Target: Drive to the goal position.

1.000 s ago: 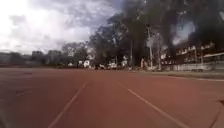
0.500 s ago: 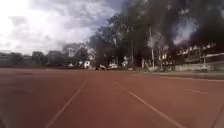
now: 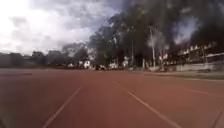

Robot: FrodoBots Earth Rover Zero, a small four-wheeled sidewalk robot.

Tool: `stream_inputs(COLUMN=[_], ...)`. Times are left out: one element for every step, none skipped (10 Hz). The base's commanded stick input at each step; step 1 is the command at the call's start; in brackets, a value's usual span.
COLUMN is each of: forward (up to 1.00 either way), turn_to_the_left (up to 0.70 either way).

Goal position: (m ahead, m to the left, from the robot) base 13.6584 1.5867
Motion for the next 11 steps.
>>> stream_inputs(forward=[0.7,0.7,0.7,0.7,0.7,0.7,0.7,0.7,0.7,0.7,0.7], turn_to_the_left=[0.0,0.0,0.0,0.0,0.0,0.0,0.0,0.0,0.0,0.0,0.0])
